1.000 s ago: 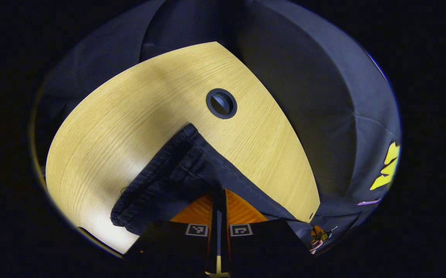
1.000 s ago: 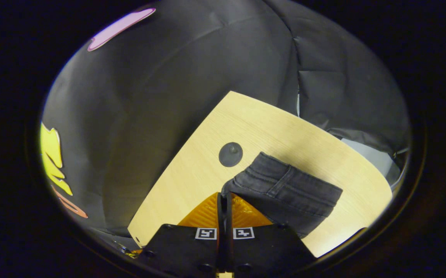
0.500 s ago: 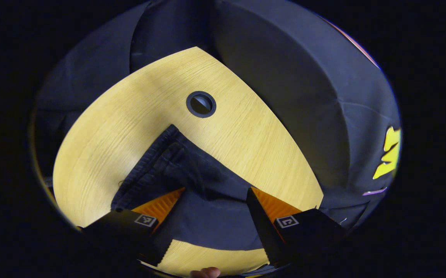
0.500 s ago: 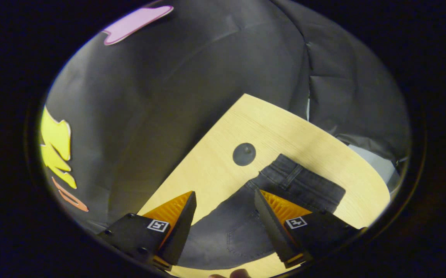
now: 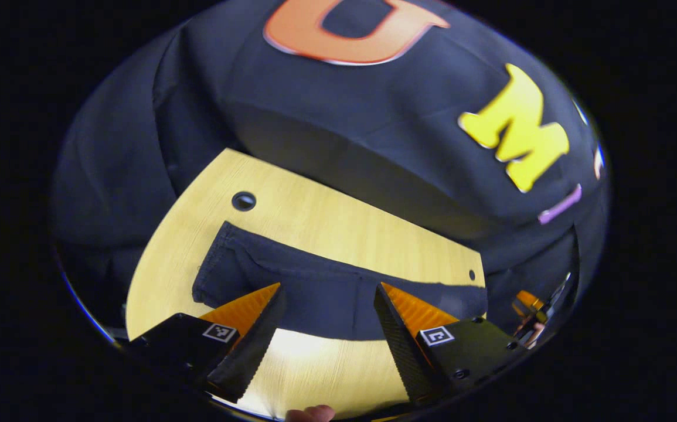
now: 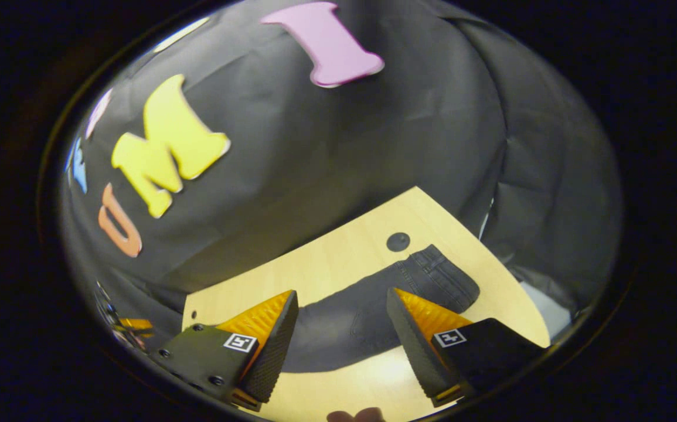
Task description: Grasp the waist and the cuffs of the jeans and fold them to make the two legs overlap; first hold the waist and fold one-third of the jeans toward the cuffs, then hold the cuffs and fold the remaining one-third in the same direction to finish folding.
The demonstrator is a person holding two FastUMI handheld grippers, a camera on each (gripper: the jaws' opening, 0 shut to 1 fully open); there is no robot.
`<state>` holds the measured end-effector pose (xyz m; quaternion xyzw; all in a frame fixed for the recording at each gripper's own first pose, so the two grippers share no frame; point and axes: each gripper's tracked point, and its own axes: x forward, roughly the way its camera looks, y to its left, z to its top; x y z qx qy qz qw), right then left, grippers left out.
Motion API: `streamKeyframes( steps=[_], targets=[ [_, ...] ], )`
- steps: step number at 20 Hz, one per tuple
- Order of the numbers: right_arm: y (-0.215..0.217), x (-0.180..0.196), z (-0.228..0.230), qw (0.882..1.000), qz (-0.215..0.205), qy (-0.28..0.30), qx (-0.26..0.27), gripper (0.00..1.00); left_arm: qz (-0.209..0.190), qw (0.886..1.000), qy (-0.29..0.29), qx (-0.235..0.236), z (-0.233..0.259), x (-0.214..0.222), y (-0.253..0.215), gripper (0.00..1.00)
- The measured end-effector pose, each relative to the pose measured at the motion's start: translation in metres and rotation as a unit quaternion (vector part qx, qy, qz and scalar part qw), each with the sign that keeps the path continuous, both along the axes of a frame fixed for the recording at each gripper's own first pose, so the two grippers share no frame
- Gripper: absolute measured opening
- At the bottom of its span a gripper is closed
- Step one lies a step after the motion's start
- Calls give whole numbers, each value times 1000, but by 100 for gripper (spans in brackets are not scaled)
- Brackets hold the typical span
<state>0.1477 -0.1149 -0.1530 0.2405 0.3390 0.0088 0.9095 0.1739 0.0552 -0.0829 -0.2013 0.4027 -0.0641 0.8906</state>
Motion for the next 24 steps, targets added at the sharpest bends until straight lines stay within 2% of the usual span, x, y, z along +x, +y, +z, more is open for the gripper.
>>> streamKeyframes(
  steps=[1,2,3,4,8,10,12,16,18,21,24],
  targets=[
    [3,-15,11,1000,11,-16,-18,86,-18,999,-29,26,11,-11,-8,97],
    [5,-29,21,999,17,-34,-34,97,-22,996,-61,57,21,-22,-14,97],
    [6,-43,28,997,20,-50,-49,92,-14,992,-99,82,31,-30,-20,98],
    [8,-57,31,996,21,-63,-61,98,-11,988,-125,90,35,-36,-30,97],
    [2,-102,35,982,30,-112,-148,98,36,964,-221,145,45,-77,-53,100],
    [-2,-118,28,978,27,-109,-176,99,57,956,-248,148,45,-94,-65,99],
    [-1,-132,22,980,27,-100,-173,98,80,952,-258,147,42,-103,-71,99],
    [-4,-136,9,985,14,-78,-152,98,104,947,-268,145,46,-104,-77,99],
    [-15,-132,2,985,4,-72,-156,98,97,943,-274,161,49,-102,-80,99],
    [-42,-117,-22,984,-17,-54,-171,98,99,939,-277,175,57,-100,-84,99],
    [-64,-88,-53,987,-47,-36,-148,98,114,938,-274,177,64,-98,-88,99]
  ],
)
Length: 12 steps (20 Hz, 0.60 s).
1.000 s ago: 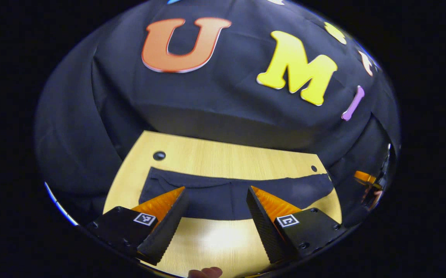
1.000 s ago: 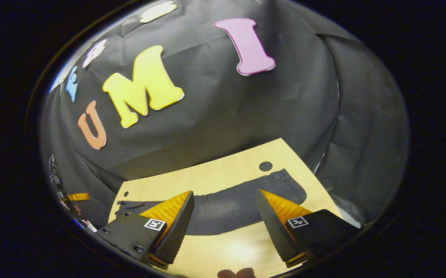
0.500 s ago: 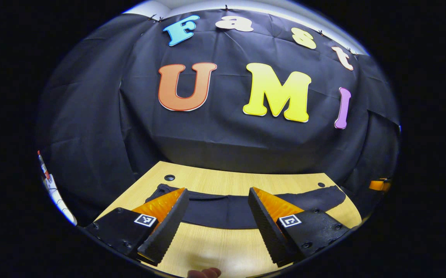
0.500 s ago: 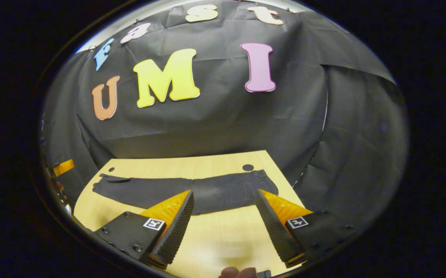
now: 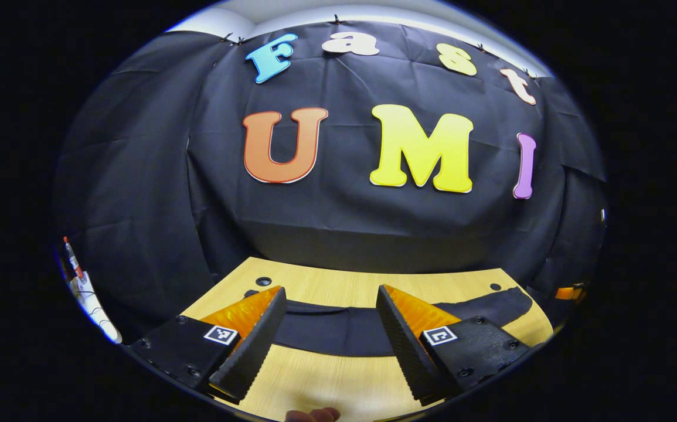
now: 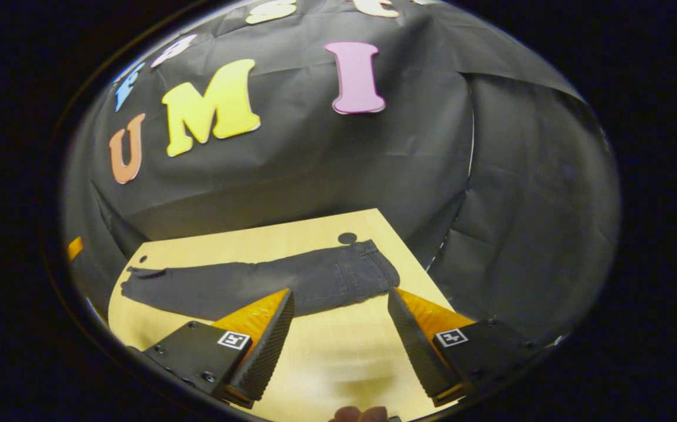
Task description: Grasp the waist and the cuffs of the jeans and fold them to make the two legs overlap; first hold the waist and fold one-third of the jeans toward the cuffs, then hold the cuffs and fold the remaining one-third in the same direction to finish folding.
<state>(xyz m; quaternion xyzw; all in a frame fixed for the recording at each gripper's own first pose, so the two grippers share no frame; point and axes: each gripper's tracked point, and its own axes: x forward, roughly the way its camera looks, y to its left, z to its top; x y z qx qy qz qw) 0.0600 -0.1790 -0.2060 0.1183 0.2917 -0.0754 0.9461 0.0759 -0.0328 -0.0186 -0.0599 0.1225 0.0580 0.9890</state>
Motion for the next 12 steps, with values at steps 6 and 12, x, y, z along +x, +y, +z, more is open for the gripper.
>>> streamKeyframes(
  steps=[6,12],
  targets=[
    [-46,77,-87,996,-60,28,58,94,29,999,22,7,2,6,-15,99],
    [-74,134,-151,995,-66,46,52,99,58,997,54,0,-10,-1,-21,99]
  ],
)
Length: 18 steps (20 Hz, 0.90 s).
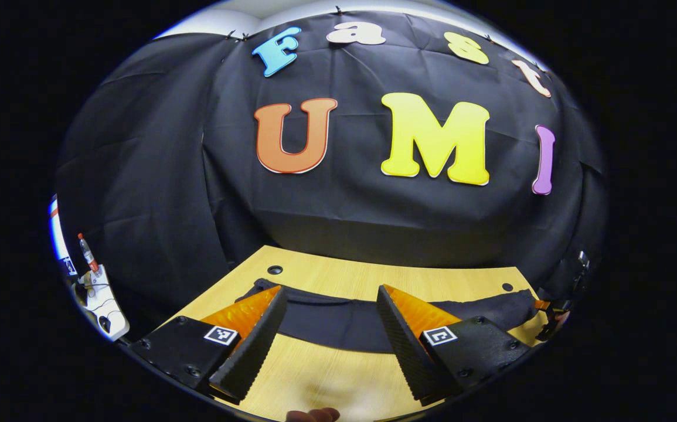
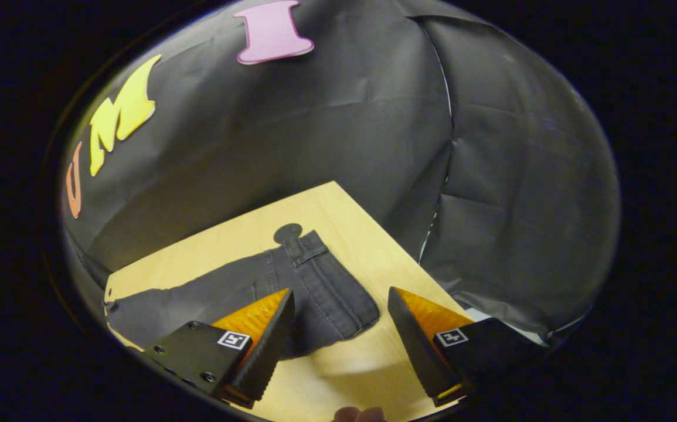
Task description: Grasp the waist and the cuffs of the jeans and fold them to make the two legs overlap; first hold the waist and fold one-third of the jeans toward the cuffs, then hold the cuffs and fold the remaining one-third in the same direction to finish folding.
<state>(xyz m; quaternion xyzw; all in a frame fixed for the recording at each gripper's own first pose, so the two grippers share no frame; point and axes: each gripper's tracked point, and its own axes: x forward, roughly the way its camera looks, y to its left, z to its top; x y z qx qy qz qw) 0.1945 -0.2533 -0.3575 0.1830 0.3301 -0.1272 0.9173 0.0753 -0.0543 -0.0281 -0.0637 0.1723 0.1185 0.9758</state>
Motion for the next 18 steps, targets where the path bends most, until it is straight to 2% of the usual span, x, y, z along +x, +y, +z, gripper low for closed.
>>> streamKeyframes(
  steps=[5,7,8,10,11,13,15,16,18],
  targets=[
    [5,10,-21,1000,21,10,10,98,10,1000,17,2,-6,-2,3,99],
    [13,8,-21,999,36,12,6,77,14,1000,22,-9,-10,-2,5,99],
    [17,6,-24,998,49,22,15,77,16,999,23,-16,-12,-2,6,99],
    [19,10,-17,999,47,21,16,51,22,999,24,-29,-16,-3,12,99],
    [16,14,-9,999,36,11,15,34,27,999,24,-32,-17,-5,17,99],
    [16,7,-8,999,31,29,19,2,35,999,21,-33,-17,-10,30,99],
    [14,1,8,999,28,29,26,1,43,998,16,-38,-17,-14,44,99],
    [17,-3,20,999,24,21,30,4,47,998,12,-41,-18,-18,53,99],
    [23,-12,52,999,26,7,25,1,53,997,5,-47,-21,-23,68,99]
  ],
)
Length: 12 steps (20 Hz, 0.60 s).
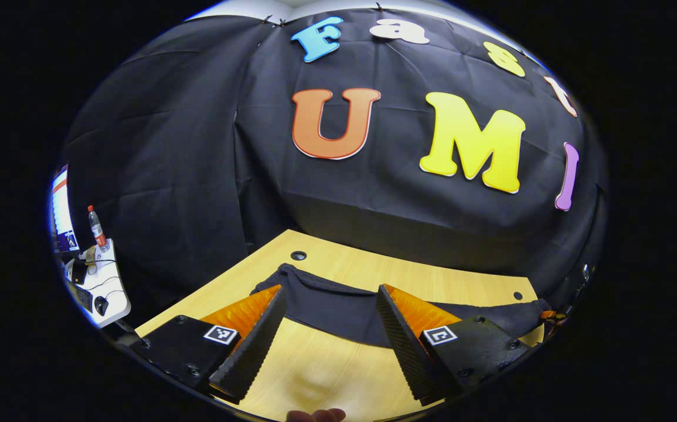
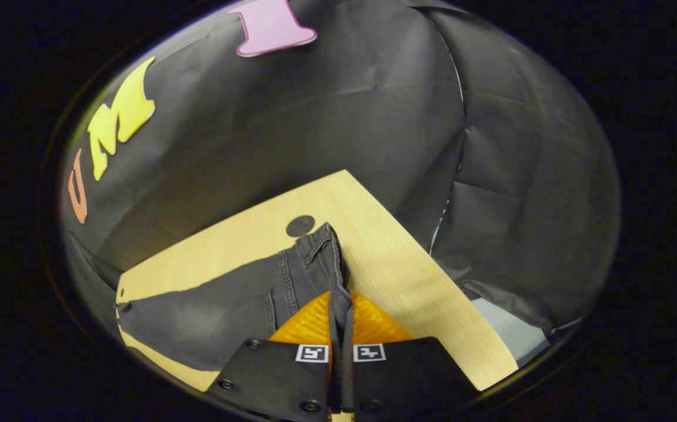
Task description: Grasp the waist and the cuffs of the jeans and fold them to make the two legs overlap; first hold the waist and fold one-third of the jeans toward the cuffs, then hold the cuffs and fold the remaining one-third in the same direction to finish folding.
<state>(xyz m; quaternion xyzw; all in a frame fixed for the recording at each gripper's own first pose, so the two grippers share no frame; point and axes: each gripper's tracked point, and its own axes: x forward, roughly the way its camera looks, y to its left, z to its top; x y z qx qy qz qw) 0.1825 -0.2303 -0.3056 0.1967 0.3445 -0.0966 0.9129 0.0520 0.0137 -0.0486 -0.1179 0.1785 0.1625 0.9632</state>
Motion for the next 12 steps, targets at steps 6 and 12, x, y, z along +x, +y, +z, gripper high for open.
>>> streamKeyframes(
  steps=[6,12],
  targets=[
    [68,-7,102,997,34,-61,-36,1,14,1000,-21,-14,-7,-12,46,99],
    [208,-3,176,987,111,-110,-43,4,20,999,-41,-13,-9,-24,93,99]
  ],
)
